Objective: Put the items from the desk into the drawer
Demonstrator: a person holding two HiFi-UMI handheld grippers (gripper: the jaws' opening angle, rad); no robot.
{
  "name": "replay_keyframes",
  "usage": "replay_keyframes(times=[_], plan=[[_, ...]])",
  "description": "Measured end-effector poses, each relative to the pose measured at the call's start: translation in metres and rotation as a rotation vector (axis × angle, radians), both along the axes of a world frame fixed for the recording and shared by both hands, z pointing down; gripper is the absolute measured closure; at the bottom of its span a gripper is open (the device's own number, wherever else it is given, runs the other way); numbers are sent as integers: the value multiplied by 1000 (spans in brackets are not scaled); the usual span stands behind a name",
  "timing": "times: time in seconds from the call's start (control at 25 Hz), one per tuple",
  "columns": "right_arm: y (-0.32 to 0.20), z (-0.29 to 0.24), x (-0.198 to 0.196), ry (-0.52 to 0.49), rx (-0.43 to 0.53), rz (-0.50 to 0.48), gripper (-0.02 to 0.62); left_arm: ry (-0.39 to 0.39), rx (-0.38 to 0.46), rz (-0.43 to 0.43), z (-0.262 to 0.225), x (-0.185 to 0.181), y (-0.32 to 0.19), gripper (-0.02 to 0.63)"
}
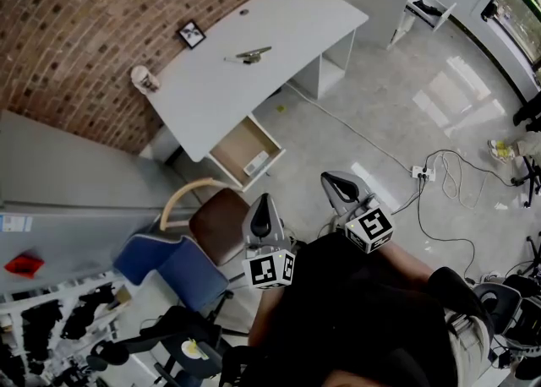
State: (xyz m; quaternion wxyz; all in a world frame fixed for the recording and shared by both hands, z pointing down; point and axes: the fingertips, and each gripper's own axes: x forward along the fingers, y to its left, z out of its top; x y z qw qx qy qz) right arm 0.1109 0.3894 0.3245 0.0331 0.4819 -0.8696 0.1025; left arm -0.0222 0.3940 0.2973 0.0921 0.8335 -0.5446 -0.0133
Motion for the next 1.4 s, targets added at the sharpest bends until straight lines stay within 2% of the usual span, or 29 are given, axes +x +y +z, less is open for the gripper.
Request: replay_keyframes(times=[0.28,0.4,0.44,0.56,1.16,1.4], plan=[[2,-2,10,-9,3,4,592,1,19,-10,-7,7,0,587],[3,-3,17,-11,3,3,592,6,31,-18,-7,12,-1,426],[3,-3,19,-11,3,3,592,-2,28,-17,-7,14,-2,404],[4,-2,26,-14,1,3,592,-25,20,-13,-5,22,-3,402],[11,-1,77,-34,3,-36,592,-34,7,-27,-2,83,4,400],[3,4,90,-51,-8,-18,592,-39,0,-21,1,93,0,400]])
